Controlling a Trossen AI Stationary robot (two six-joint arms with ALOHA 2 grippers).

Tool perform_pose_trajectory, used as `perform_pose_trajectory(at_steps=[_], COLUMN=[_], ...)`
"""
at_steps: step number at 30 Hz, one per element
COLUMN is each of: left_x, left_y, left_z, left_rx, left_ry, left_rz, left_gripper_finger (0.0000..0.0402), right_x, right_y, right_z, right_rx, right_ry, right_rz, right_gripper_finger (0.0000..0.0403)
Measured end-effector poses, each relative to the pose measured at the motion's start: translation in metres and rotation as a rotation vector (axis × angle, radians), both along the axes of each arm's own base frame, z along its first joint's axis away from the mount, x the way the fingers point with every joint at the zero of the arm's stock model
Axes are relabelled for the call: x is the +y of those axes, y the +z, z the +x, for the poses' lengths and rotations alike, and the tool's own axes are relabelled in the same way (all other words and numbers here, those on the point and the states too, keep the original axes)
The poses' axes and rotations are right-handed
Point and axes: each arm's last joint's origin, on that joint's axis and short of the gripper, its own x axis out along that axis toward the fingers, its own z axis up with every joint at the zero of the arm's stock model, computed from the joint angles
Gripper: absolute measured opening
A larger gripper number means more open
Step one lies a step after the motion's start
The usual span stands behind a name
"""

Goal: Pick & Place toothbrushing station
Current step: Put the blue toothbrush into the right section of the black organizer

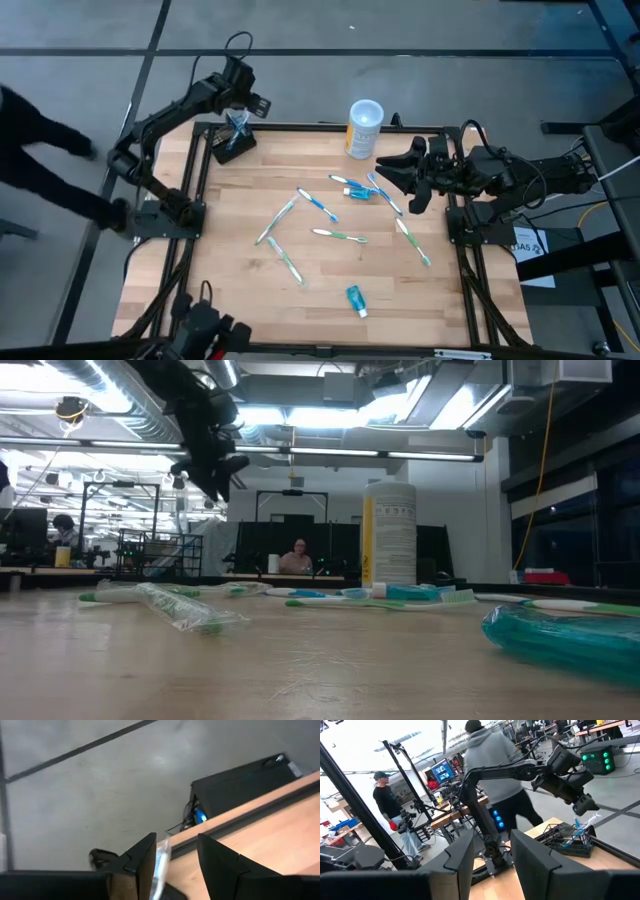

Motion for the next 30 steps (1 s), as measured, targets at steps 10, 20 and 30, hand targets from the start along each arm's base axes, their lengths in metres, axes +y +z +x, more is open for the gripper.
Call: perform_pose_trajectory(at_steps=[10,20,30], left_x=[0.002,0.002,0.009], left_y=[0.003,-0.011,-0.021], left_z=[-0.004,-0.004,-0.002], left_rx=[-0.028,0.038,0.053], left_ry=[0.027,0.028,0.037], left_rz=[-0.035,-0.118,-0.137], left_gripper_finger=[0.017,0.0195,0.0153], right_x=[-0.001,-0.001,-0.001], right_y=[0.002,0.003,0.003], right_z=[0.0,0.0,0.0], right_rx=[-0.018,-0.027,-0.032], right_ry=[-0.019,-0.02,-0.019], right_rz=[-0.012,-0.018,-0.011], right_gripper_finger=[0.013,0.013,0.013])
